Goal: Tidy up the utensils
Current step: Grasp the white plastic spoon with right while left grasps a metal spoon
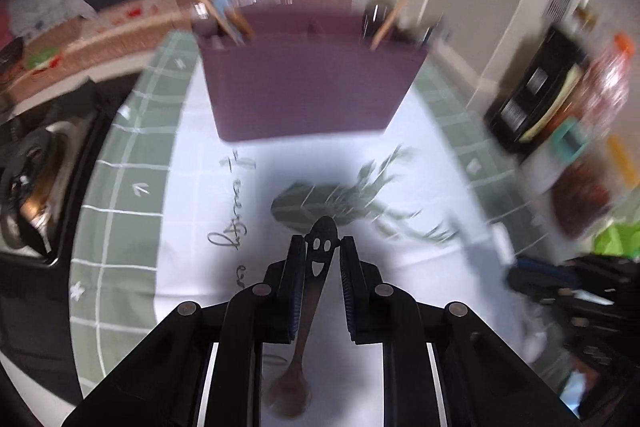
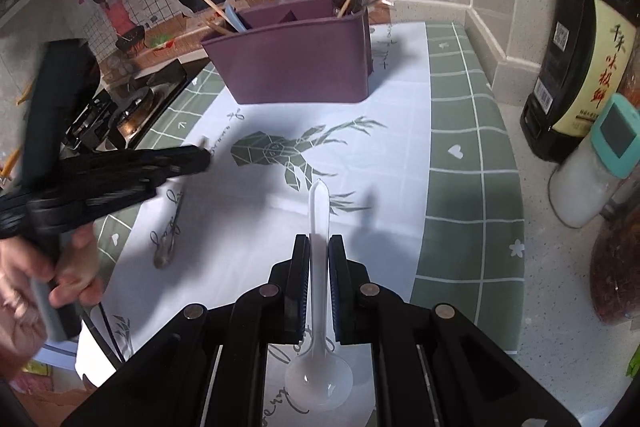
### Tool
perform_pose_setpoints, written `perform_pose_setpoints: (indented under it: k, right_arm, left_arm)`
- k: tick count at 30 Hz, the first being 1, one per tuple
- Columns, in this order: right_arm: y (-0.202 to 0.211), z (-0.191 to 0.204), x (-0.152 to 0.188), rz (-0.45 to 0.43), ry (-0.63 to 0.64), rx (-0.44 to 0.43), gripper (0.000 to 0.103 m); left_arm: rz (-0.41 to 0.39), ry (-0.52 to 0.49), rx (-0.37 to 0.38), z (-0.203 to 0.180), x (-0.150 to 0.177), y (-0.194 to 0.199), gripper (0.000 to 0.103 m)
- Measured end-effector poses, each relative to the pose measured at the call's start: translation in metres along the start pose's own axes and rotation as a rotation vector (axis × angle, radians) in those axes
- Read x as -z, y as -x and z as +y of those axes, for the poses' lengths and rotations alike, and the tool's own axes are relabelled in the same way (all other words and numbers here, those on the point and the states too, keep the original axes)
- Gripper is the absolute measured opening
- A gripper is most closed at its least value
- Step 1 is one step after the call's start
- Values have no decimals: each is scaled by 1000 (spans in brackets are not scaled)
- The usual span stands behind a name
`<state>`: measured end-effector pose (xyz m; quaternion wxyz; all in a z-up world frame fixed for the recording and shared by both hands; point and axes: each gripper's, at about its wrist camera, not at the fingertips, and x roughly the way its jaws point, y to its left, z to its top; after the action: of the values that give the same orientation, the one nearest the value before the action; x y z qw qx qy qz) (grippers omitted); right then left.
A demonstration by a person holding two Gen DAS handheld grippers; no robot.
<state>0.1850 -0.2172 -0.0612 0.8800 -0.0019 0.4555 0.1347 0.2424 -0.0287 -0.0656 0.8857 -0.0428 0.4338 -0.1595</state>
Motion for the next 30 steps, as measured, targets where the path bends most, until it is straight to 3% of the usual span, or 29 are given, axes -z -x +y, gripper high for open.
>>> perform_pose_setpoints:
  k: [4, 9, 30]
  right_arm:
    - [8, 5, -2, -23, 9, -2, 8]
    - [20, 13, -5, -57, 36, -14, 8]
    - [34, 16, -12, -96, 37, -37, 8]
  left_arm:
    - [-108, 10, 2, -7, 4, 41, 18]
    - [-165, 19, 14, -12, 4, 71, 18]
    - [-199, 9, 7, -21, 4, 92, 17]
